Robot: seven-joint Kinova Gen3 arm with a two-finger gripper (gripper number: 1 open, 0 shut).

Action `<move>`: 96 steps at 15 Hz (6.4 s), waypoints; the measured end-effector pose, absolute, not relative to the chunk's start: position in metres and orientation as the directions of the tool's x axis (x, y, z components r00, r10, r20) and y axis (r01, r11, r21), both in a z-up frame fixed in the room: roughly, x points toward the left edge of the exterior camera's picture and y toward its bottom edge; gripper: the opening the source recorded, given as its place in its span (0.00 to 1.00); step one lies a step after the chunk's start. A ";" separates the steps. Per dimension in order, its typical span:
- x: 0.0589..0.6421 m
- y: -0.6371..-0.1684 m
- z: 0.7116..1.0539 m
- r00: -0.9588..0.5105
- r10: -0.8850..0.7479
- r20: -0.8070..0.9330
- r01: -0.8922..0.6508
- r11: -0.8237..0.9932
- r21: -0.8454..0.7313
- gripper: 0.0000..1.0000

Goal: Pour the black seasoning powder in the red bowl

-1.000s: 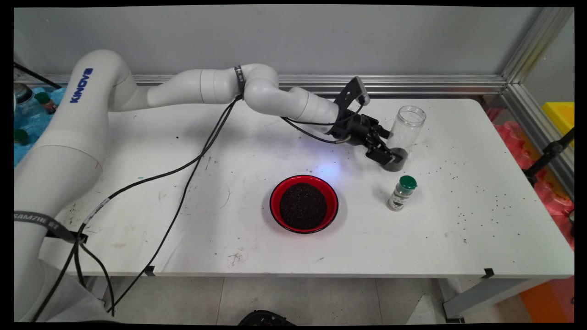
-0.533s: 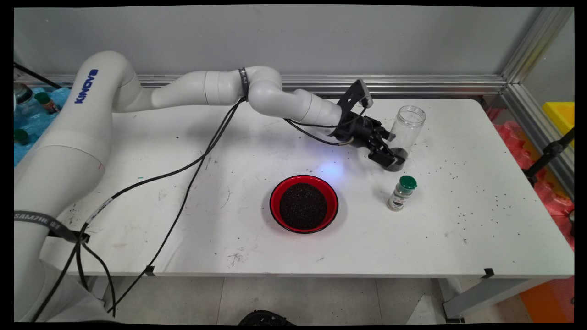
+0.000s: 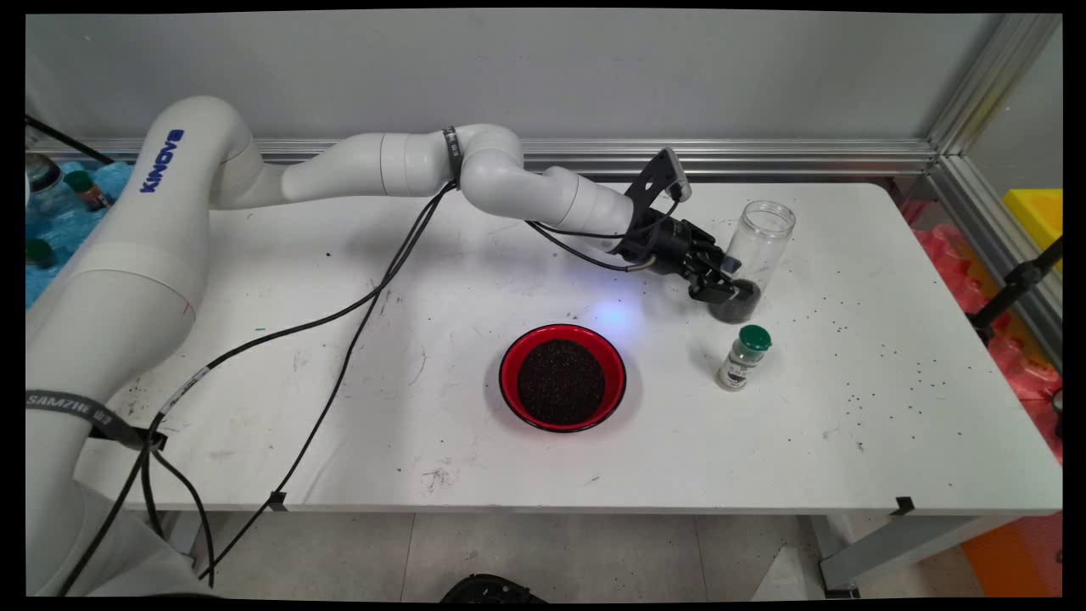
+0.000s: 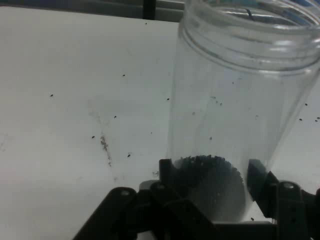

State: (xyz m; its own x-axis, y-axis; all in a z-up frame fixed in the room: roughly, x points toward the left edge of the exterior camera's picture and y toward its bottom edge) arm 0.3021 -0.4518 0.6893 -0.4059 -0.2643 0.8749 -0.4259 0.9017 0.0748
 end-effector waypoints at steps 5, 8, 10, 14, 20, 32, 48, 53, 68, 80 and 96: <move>0.305 -0.451 0.689 -0.420 -0.259 0.870 -0.422 0.904 0.066 0.00; 0.305 -0.451 0.691 -0.424 -0.251 0.870 -0.416 0.907 0.059 0.00; 0.305 -0.451 0.694 -0.423 -0.245 0.872 -0.413 0.909 0.055 0.00; 0.306 -0.451 0.702 -0.418 -0.230 0.879 -0.405 0.913 0.046 0.00; 0.312 -0.450 0.723 -0.407 -0.202 0.891 -0.393 0.919 0.028 0.00; 0.340 -0.444 0.775 -0.392 -0.157 0.907 -0.390 0.921 -0.009 0.00; 0.427 -0.413 0.816 -0.417 -0.141 0.898 -0.392 0.919 -0.038 0.00; 0.452 -0.402 0.822 -0.434 -0.130 0.891 -0.386 0.921 -0.053 0.00; 0.480 -0.383 0.824 -0.508 -0.005 0.861 -0.291 0.942 -0.166 0.00; 0.480 -0.374 0.817 -0.589 0.172 0.790 -0.139 0.941 -0.309 0.00; 0.474 -0.372 0.813 -0.633 0.557 0.538 0.097 0.747 -0.658 0.00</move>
State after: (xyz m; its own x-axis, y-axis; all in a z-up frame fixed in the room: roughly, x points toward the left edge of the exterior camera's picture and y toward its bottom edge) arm 0.4744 -0.3721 0.8130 -0.6330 0.5565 0.5382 0.0968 0.7466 -0.6582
